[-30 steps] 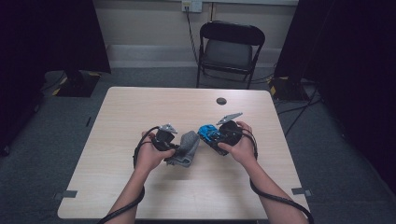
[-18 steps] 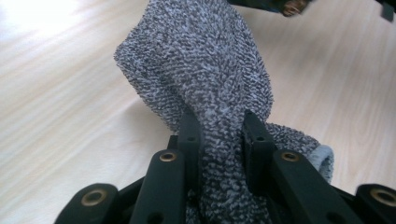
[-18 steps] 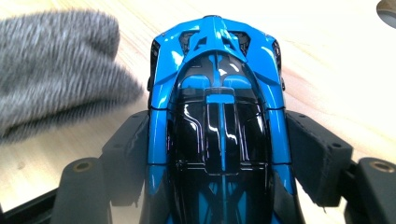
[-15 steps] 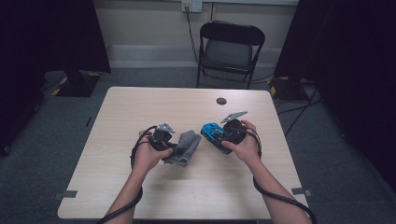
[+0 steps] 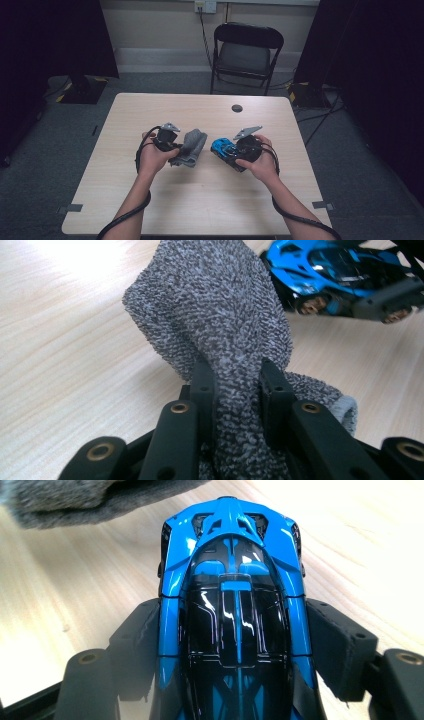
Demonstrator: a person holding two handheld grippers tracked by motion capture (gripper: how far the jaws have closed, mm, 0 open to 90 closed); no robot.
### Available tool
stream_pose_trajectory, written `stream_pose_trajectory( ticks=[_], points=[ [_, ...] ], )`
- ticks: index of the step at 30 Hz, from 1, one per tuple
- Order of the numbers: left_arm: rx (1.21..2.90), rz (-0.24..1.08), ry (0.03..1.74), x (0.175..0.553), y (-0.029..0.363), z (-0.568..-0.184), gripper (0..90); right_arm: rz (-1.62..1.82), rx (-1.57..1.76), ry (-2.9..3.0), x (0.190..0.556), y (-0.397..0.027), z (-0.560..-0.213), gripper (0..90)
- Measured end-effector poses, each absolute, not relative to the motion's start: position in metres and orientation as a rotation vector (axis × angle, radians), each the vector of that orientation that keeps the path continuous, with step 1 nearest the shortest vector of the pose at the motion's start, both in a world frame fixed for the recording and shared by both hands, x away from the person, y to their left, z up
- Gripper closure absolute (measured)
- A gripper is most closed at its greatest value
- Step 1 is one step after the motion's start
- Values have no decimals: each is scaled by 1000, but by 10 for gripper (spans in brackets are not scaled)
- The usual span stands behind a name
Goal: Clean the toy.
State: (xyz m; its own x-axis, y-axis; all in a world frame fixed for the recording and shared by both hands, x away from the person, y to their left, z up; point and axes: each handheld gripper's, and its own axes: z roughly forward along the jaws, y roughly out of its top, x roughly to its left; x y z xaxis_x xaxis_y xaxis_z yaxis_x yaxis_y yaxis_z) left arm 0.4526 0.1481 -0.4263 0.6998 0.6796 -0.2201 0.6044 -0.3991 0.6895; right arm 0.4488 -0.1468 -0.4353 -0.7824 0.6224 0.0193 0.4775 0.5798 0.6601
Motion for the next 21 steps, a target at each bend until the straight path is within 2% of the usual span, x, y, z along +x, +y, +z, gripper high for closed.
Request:
stream_pose_trajectory(
  ticks=[9, 21],
  points=[
    [2130, 123, 975, 461, 140, -422, 738, 1014, 870, 2619, 439, -139, -437, 284],
    [2174, 59, 944, 463, 130, -430, 738, 1027, 794, 2658, 431, -128, -437, 284]
  ],
)
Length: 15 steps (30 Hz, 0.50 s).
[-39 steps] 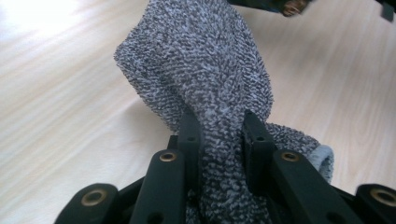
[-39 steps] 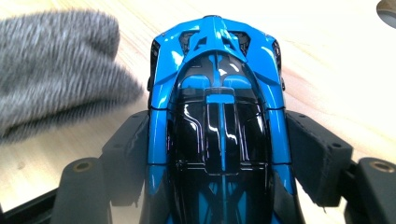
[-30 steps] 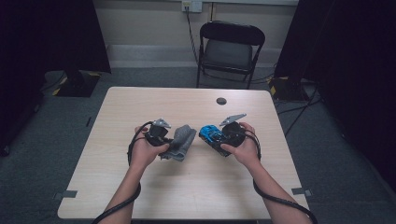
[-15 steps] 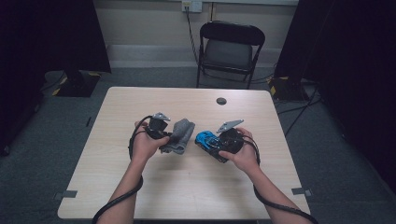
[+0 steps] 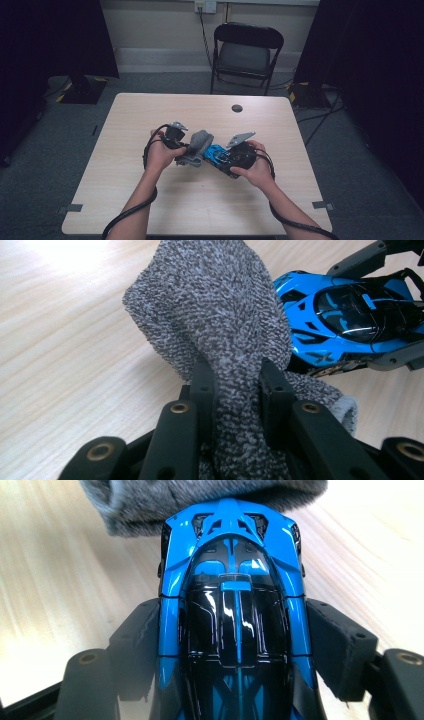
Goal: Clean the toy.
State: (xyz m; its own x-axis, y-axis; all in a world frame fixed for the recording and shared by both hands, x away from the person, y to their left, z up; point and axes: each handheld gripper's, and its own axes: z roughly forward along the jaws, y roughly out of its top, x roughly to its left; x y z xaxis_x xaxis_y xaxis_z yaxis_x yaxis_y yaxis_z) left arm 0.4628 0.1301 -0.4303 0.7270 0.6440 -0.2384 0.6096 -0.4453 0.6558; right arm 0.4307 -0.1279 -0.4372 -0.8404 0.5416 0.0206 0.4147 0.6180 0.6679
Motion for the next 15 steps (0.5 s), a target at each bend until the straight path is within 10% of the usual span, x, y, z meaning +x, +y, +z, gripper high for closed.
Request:
stream_pose_trajectory(
  ticks=[15],
  points=[
    [2202, 9, 900, 461, 131, -429, 739, 989, 799, 2652, 441, -123, -437, 284]
  ],
)
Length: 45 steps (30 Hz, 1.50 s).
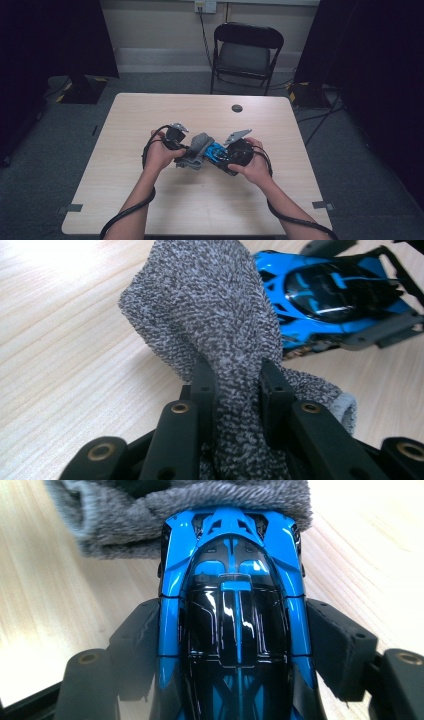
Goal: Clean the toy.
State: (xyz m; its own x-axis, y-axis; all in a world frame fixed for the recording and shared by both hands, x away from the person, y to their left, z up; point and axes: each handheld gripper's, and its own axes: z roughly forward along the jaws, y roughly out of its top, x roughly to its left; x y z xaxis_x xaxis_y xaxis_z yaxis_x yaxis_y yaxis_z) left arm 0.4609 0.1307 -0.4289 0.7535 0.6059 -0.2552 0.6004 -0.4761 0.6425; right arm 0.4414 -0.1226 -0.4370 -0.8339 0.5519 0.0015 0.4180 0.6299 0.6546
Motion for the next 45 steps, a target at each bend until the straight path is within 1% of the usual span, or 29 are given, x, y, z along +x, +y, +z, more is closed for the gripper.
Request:
stream_pose_trajectory(
  ticks=[31, 45],
  points=[
    [2169, 11, 909, 452, 137, -429, 739, 989, 832, 2635, 450, -119, -436, 284],
    [2172, 13, 861, 444, 132, -425, 738, 969, 891, 2602, 456, -129, -433, 284]
  ],
)
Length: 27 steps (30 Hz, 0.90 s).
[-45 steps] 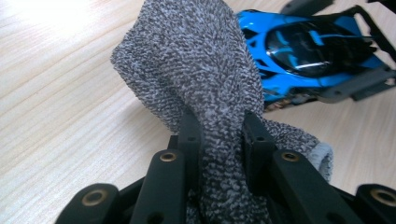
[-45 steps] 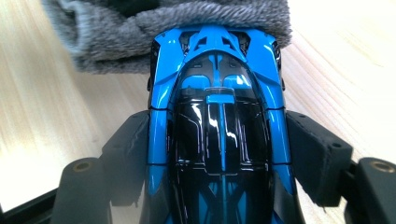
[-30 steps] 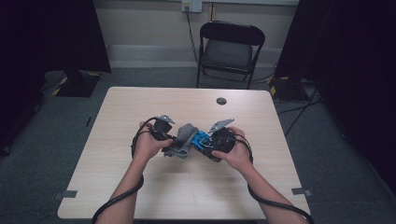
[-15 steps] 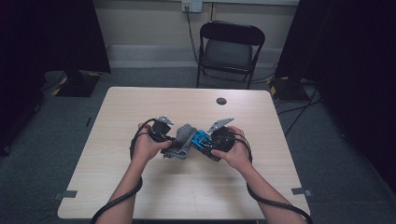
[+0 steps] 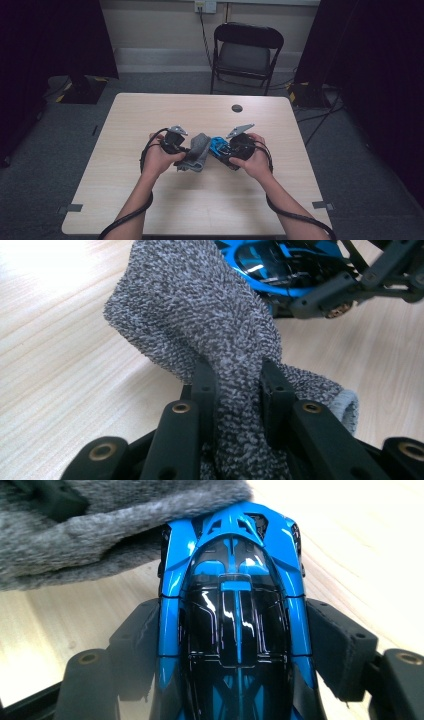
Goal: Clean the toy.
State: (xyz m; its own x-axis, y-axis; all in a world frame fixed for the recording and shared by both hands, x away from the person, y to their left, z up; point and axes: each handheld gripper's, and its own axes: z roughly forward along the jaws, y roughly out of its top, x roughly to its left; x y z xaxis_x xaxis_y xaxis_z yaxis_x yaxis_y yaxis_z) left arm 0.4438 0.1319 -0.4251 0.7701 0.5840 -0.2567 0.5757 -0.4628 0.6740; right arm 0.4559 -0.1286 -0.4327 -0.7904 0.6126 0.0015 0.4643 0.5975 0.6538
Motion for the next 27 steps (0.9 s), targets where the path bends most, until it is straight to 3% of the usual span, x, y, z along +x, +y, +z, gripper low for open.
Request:
stream_pose_trajectory(
  ticks=[14, 21, 27],
  points=[
    [2224, -16, 817, 426, 136, -429, 737, 964, 999, 2546, 467, -147, -432, 284],
    [2213, 150, 959, 434, 143, -431, 734, 999, 973, 2537, 462, -145, -421, 284],
    [2187, 195, 1013, 445, 136, -433, 733, 1044, 928, 2533, 455, -139, -413, 284]
  ],
)
